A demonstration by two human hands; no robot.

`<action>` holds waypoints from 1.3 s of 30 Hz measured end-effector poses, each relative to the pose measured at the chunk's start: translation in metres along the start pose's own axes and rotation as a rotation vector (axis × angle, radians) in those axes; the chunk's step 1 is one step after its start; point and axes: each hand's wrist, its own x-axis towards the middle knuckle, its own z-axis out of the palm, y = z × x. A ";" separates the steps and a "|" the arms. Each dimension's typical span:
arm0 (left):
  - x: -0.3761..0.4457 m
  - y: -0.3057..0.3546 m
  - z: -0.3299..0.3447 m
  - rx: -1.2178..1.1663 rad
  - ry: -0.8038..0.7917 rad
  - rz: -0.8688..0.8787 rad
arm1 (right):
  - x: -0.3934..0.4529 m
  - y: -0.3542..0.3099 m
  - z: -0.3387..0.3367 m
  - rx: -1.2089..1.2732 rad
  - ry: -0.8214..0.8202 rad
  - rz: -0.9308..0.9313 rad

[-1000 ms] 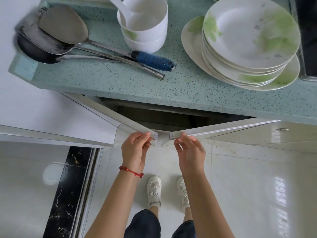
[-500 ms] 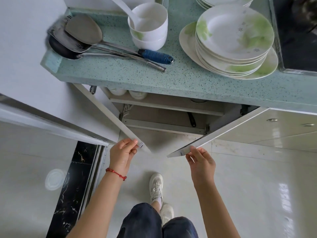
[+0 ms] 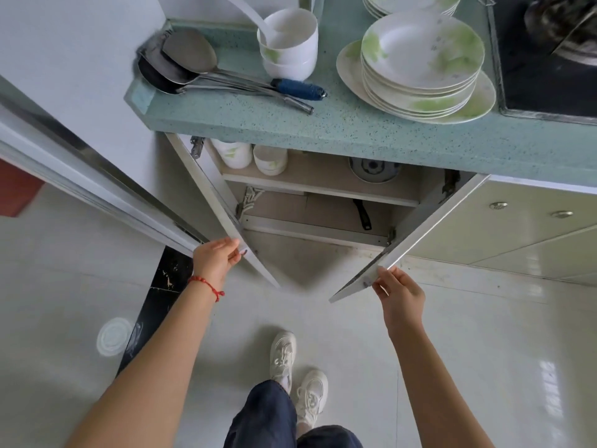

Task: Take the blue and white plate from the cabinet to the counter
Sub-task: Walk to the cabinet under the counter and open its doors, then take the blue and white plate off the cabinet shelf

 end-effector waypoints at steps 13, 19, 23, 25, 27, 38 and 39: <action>0.000 -0.003 -0.084 0.198 0.072 0.097 | -0.031 -0.010 -0.047 -0.013 0.283 0.013; 0.012 0.005 -0.133 0.302 0.133 0.131 | -0.039 -0.014 -0.056 -0.039 0.395 -0.025; 0.020 0.009 -0.150 0.414 0.138 0.181 | -0.045 -0.012 -0.058 -0.056 0.469 -0.049; 0.018 0.012 -0.152 0.486 0.143 0.214 | -0.051 -0.011 -0.056 -0.092 0.490 -0.058; 0.012 0.014 -0.150 0.575 0.172 0.265 | -0.059 -0.009 -0.054 -0.166 0.521 -0.058; -0.059 0.009 -0.099 1.261 -0.233 1.037 | -0.128 0.016 0.029 -1.132 0.215 -0.555; -0.061 0.007 -0.092 1.290 -0.274 1.055 | -0.128 0.019 0.038 -1.182 0.157 -0.549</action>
